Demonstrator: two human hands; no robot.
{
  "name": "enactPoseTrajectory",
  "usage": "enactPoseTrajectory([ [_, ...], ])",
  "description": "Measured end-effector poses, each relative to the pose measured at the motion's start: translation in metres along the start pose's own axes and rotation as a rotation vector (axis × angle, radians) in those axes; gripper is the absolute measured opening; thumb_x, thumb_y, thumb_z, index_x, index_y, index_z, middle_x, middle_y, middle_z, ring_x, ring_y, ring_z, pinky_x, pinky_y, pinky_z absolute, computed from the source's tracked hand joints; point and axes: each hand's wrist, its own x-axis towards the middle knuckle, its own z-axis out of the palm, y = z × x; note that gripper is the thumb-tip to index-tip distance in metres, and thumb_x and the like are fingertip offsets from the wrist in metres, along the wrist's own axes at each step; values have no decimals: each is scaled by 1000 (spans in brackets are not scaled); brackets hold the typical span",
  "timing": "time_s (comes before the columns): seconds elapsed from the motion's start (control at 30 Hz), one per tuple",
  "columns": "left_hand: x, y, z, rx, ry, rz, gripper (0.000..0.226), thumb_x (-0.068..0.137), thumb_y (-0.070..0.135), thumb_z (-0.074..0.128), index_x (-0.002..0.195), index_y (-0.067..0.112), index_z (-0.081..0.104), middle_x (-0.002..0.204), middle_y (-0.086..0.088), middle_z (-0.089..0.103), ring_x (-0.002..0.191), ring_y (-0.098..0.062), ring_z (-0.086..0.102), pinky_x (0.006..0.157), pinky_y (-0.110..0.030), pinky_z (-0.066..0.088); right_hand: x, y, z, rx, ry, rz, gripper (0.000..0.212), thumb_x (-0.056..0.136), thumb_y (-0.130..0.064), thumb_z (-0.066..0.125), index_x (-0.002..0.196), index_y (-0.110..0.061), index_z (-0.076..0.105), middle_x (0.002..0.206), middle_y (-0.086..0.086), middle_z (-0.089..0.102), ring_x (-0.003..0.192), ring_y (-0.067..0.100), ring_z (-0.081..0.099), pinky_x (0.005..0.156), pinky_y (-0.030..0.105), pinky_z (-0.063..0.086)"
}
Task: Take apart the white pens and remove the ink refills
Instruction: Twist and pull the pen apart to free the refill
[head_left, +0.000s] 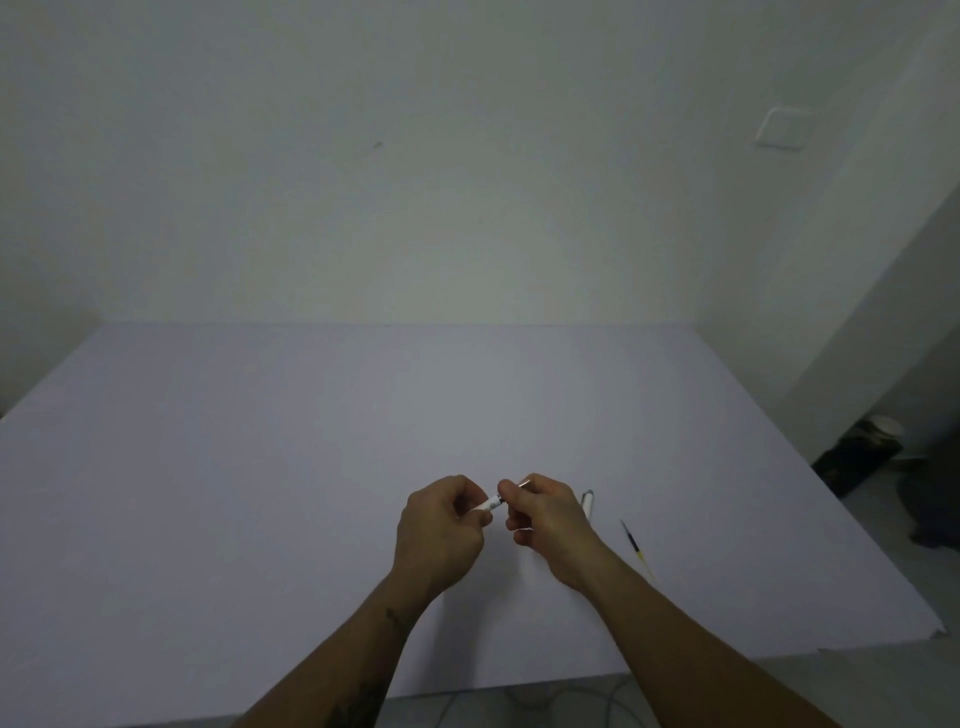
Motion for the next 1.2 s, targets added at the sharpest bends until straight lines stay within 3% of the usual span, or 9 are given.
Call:
enactPoseTrajectory([
  [0.07,0,0,0,0,-6,-17,11,80,14,74,78,23,68,73,7,67,70,-11,63,68,-32,58,-1,-1,-6,21,-55,9,11,92,-16,65,98,-8,69,76,9,61,73,23,59,61,30,49],
  [0.17,-1,0,2,-4,-16,-43,13,79,15,75,76,25,67,73,7,67,69,-12,63,69,-34,60,-2,-2,-16,110,-92,24,24,93,-3,58,112,-9,72,83,10,64,80,24,60,65,31,51],
  [0.37,0,5,4,-6,-24,-43,12,79,14,74,76,24,68,73,6,68,70,-12,64,70,-34,59,-4,1,-13,371,-25,161,16,96,-6,56,97,-7,72,83,10,61,79,21,57,65,32,51],
  [0.47,-1,5,4,-16,-37,-40,10,80,13,74,79,22,69,75,6,68,71,-12,64,71,-32,58,-4,3,-1,305,50,166,11,95,-17,63,90,-8,65,85,10,60,81,23,57,67,33,51],
  [0.57,-1,4,1,-28,-34,-44,10,81,13,73,79,23,70,75,5,68,71,-12,64,69,-29,56,-5,-2,-3,232,23,118,11,94,-16,63,94,-8,69,83,9,60,79,23,57,69,34,50],
  [0.73,0,6,-1,-49,-24,-69,16,80,12,73,76,27,68,74,5,69,70,-13,64,68,-30,58,-5,-5,-20,426,-153,169,28,94,-2,56,114,-8,74,84,7,62,76,18,57,67,30,49],
  [0.9,1,9,0,-52,-27,-60,16,80,11,73,76,26,68,74,4,69,71,-14,65,70,-32,59,-5,-5,-10,348,-55,117,21,97,-3,54,98,-7,74,83,8,63,78,19,57,69,32,50],
  [1.03,0,11,1,-49,-26,-43,12,81,11,73,79,22,70,74,4,69,70,-13,64,69,-29,58,-6,-6,-3,270,25,100,11,94,-17,64,86,-8,66,82,7,60,81,21,55,71,34,50],
  [1.2,0,15,1,-75,-29,-60,12,82,10,72,80,22,70,74,3,69,70,-14,64,65,-24,53,-8,-12,-16,285,-106,95,19,95,-10,59,109,-9,72,90,9,63,84,23,56,72,34,51],
])
